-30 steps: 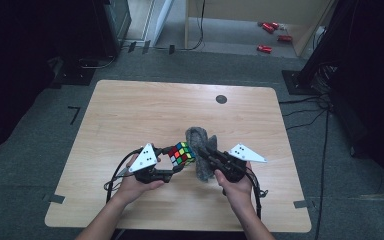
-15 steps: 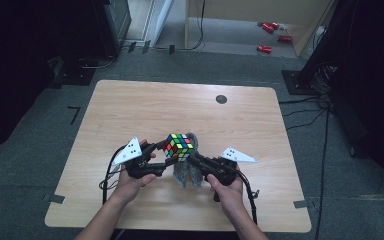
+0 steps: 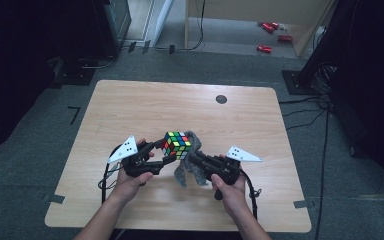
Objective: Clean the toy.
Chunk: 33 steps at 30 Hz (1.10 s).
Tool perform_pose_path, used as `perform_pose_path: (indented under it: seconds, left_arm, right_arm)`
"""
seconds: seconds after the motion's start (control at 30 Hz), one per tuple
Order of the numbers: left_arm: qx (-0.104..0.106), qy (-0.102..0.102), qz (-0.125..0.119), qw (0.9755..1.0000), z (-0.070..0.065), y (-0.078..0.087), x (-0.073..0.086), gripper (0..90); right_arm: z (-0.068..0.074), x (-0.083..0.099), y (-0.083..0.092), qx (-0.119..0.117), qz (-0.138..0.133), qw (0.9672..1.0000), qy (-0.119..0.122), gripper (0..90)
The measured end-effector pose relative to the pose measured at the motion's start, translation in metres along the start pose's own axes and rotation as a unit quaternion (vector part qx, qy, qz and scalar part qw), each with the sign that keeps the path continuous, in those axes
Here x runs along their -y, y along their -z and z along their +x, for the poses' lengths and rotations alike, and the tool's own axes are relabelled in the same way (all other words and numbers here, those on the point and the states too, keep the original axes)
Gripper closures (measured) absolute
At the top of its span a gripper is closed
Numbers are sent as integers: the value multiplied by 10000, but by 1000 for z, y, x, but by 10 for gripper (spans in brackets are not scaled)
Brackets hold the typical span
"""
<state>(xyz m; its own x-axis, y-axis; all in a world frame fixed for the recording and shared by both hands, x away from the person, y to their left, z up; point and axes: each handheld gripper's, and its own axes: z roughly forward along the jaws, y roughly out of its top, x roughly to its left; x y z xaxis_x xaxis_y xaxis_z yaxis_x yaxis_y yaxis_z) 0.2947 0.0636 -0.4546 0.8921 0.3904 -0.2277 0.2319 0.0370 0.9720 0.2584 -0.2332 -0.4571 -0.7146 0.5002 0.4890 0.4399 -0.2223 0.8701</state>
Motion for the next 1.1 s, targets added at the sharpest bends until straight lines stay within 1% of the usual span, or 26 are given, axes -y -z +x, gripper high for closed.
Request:
perform_pose_path:
  seconds: [0.07, 0.1, 0.17, 0.23, 0.27, 0.33, 0.37, 0.4, 0.43, 0.5, 0.6, 0.63, 0.7, 0.77, 0.8, 0.87, 0.93, 1.0, 1.03, 1.1]
  left_arm:
    - [8, 4, 0, 10000, 0, -1, 0, 350]
    - [1, -4, 3, 10000, 0, 0, 0, 350]
    - [-6, 24, -27, 10000, 0, 1, -1, 349]
    - [-18, 67, -90, 9999, 1, 3, -2, 349]
    - [-28, 103, -131, 9999, 2, 4, -3, 349]
    - [-49, 207, -260, 9994, 4, 6, -5, 350]
    - [-123, 200, -337, 9992, 3, 7, -6, 349]
    - [-219, 140, -406, 9988, 2, 8, -7, 349]
    - [-267, 124, -483, 9984, 1, 8, -8, 349]
    - [-255, 192, -599, 9977, -3, 7, -9, 350]
    - [-214, 103, -456, 9987, -7, 1, -7, 349]
    - [-201, 116, -404, 9989, -8, -1, -5, 349]
    - [-234, 97, -308, 9992, -8, -4, -2, 349]
    - [-270, 141, -317, 9990, -7, -3, -2, 349]
    - [-298, 146, -333, 9989, -6, -2, -2, 349]
    - [-371, 192, -403, 9983, -3, 1, -4, 350]
    - [-410, 236, -477, 9977, -1, 4, -5, 349]
    - [-423, 249, -489, 9976, 0, 4, -5, 350]
    - [-414, 282, -481, 9976, -1, 3, -4, 349]
    - [-378, 254, -411, 9981, -3, 0, -3, 349]
  right_arm:
    - [0, -2, 2, -5, -99, 9999, 61, 760]
    - [0, -2, 2, -4, -77, 9999, 86, 760]
    - [0, 3, -1, -26, 26, 10000, 78, 761]
    - [2, 7, -6, -84, 202, 9997, 105, 760]
    - [3, 8, -7, -104, 233, 9996, 152, 759]
    - [5, 7, -8, -168, 203, 9995, 198, 760]
    - [6, 6, -7, -203, 181, 9994, 200, 759]
    - [6, 6, -7, -212, 178, 9994, 197, 760]
    - [6, 7, -8, -219, 203, 9994, 191, 759]
    - [8, 11, -13, -247, 306, 9990, 200, 759]
    - [17, 20, -23, -301, 461, 9977, 393, 755]
    - [21, 22, -27, -261, 432, 9973, 526, 753]
    - [27, 25, -30, -257, 397, 9964, 704, 754]
    - [31, 26, -30, -240, 350, 9951, 889, 754]
    - [31, 25, -29, -206, 324, 9948, 943, 755]
    - [28, 22, -25, -75, 233, 9951, 954, 759]
    - [22, 20, -21, 97, 142, 9960, 873, 764]
    - [18, 20, -19, 232, 101, 9966, 790, 766]
    - [18, 20, -20, 234, 88, 9968, 755, 766]
    - [21, 22, -23, 167, 120, 9968, 767, 765]
